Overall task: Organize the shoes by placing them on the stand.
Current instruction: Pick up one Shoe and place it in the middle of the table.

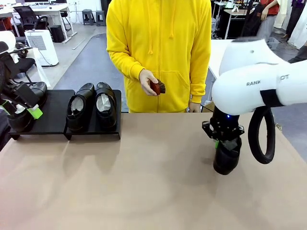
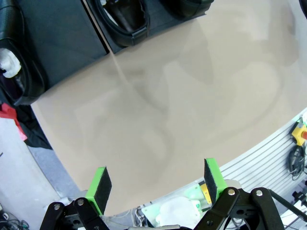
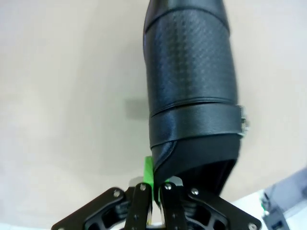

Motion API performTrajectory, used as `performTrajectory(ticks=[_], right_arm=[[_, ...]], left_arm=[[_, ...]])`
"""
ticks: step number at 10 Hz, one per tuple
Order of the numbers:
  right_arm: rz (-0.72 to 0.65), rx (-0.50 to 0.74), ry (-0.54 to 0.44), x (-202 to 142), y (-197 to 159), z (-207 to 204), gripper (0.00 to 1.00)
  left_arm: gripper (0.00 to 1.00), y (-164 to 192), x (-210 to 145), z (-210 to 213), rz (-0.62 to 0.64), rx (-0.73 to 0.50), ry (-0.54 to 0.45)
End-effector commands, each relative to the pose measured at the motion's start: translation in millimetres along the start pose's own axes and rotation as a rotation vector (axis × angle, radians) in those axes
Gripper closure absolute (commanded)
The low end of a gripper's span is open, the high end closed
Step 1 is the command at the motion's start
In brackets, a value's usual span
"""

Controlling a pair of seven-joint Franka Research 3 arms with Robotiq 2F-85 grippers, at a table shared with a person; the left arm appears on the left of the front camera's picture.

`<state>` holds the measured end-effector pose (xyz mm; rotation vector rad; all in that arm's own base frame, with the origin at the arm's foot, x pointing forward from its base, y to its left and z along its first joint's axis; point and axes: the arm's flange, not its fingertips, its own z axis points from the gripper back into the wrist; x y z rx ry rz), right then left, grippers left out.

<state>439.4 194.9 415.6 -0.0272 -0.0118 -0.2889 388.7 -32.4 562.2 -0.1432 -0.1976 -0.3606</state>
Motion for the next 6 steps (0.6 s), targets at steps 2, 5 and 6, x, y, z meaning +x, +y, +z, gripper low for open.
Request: performTrajectory(ticks=[2,5,6], right_arm=[[0.233,0.022,-0.021,-63,67,23,1.00],[0.388,0.115,0.086,-93,131,10,1.00],[0.423,0.130,0.082,-102,145,9,1.00]], left_arm=[[0.00,1,-1,0,-0.007,0.004,-0.007],[0.00,1,-1,0,-0.007,0.004,-0.007],[0.00,1,-1,0,-0.007,0.004,-0.007]])
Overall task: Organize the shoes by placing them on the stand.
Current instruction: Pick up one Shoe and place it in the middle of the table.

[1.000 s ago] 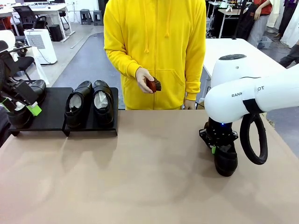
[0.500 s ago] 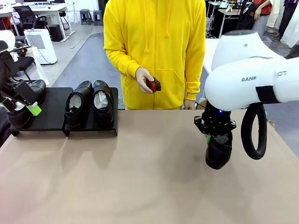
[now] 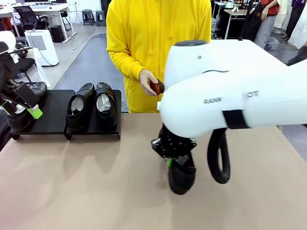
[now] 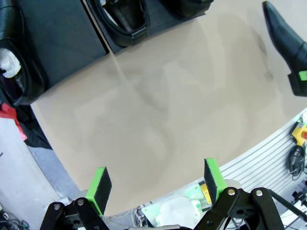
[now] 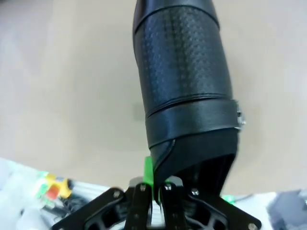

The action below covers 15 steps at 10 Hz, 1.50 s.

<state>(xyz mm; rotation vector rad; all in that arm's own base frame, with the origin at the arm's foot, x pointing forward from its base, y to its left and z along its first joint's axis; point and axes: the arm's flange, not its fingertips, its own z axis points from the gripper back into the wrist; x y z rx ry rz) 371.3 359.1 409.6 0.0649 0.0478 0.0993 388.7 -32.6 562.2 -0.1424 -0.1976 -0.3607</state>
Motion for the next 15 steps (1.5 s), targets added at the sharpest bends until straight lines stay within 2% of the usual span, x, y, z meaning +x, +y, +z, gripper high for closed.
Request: performTrajectory(ticks=[1,5,9,14,15], right_arm=[[0.043,0.053,0.000,11,16,7,1.00],[-0.031,0.146,0.133,27,39,-28,1.00],[-0.085,0.206,0.170,30,44,-38,1.00],[-0.073,0.238,0.173,25,41,-33,0.10],[-0.065,0.263,0.163,22,37,-27,0.00]], left_arm=[[0.00,2,-1,0,-0.006,0.004,-0.008],[0.00,2,-1,0,-0.006,0.004,-0.008],[0.00,2,-1,0,-0.006,0.004,-0.008],[0.00,2,-1,0,-0.006,0.004,-0.008],[0.00,2,-1,0,-0.006,0.004,-0.008]])
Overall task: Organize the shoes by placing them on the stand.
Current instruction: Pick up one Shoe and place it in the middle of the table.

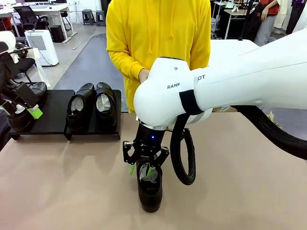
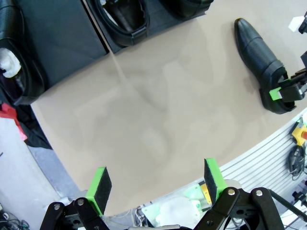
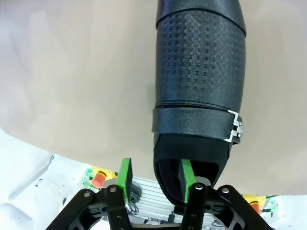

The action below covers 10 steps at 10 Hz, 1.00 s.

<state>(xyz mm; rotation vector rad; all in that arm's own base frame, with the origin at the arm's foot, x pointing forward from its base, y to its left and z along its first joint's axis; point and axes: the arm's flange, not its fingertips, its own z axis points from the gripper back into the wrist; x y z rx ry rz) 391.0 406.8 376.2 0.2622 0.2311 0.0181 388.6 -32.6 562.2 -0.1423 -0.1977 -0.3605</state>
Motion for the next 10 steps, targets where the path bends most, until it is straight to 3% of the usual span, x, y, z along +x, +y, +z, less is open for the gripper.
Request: performTrajectory(ticks=[1,3,4,10], right_arm=[[0.032,0.083,-0.011,-11,-10,18,0.00],[0.047,0.087,-0.032,-27,-28,34,0.00],[0.013,0.051,-0.011,-6,0,18,0.00],[0.013,0.051,-0.011,-6,0,18,0.00]], left_arm=[[0.00,1,-1,0,-0.007,0.004,-0.007],[0.00,1,-1,0,-0.007,0.004,-0.007],[0.00,1,-1,0,-0.007,0.004,-0.007],[0.00,1,-1,0,-0.007,0.004,-0.007]])
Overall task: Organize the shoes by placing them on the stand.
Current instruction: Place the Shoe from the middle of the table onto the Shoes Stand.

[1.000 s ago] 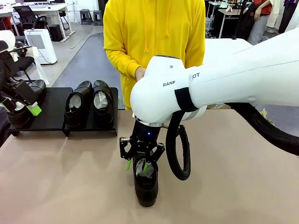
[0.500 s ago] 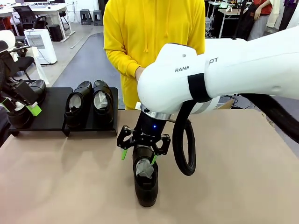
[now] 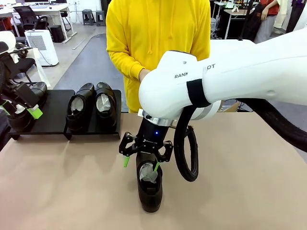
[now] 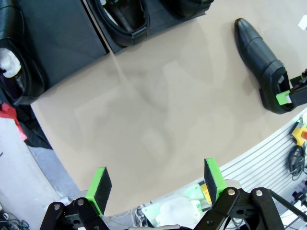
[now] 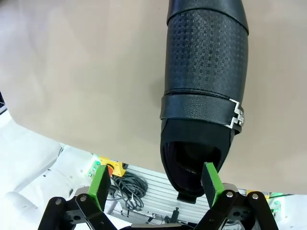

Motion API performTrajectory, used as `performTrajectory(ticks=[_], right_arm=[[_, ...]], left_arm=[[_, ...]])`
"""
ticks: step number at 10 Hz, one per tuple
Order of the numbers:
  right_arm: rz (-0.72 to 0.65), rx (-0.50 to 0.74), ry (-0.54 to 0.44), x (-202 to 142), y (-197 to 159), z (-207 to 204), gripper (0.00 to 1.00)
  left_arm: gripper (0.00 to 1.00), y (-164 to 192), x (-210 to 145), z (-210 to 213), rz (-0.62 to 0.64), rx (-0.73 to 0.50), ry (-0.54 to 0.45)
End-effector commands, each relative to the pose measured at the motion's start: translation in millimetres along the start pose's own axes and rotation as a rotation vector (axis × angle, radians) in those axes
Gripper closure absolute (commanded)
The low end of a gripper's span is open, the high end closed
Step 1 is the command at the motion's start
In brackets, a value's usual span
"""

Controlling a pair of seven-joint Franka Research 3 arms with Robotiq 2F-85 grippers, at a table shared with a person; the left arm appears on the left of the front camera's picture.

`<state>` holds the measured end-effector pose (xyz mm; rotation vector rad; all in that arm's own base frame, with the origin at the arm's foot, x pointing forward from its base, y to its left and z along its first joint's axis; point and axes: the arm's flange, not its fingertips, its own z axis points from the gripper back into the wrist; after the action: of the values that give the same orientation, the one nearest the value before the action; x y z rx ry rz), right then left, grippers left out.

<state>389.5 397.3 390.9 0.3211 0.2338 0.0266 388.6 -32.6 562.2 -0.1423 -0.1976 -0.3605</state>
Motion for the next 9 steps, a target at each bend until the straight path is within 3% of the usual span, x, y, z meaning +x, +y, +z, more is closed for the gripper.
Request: performTrajectory(ticks=[1,6,7,9], right_arm=[[-0.001,-0.007,-0.015,-1,5,2,0.00],[0.002,0.003,-0.003,0,2,2,0.00],[-0.014,-0.096,-0.092,-21,-6,32,0.00],[-0.149,-0.129,-0.227,-59,-60,89,0.00]], left_arm=[[0.00,1,-1,0,-0.007,0.004,-0.008],[0.00,1,-1,0,-0.007,0.004,-0.008],[0.00,1,-1,0,-0.007,0.004,-0.008],[0.00,1,-1,0,-0.007,0.004,-0.008]])
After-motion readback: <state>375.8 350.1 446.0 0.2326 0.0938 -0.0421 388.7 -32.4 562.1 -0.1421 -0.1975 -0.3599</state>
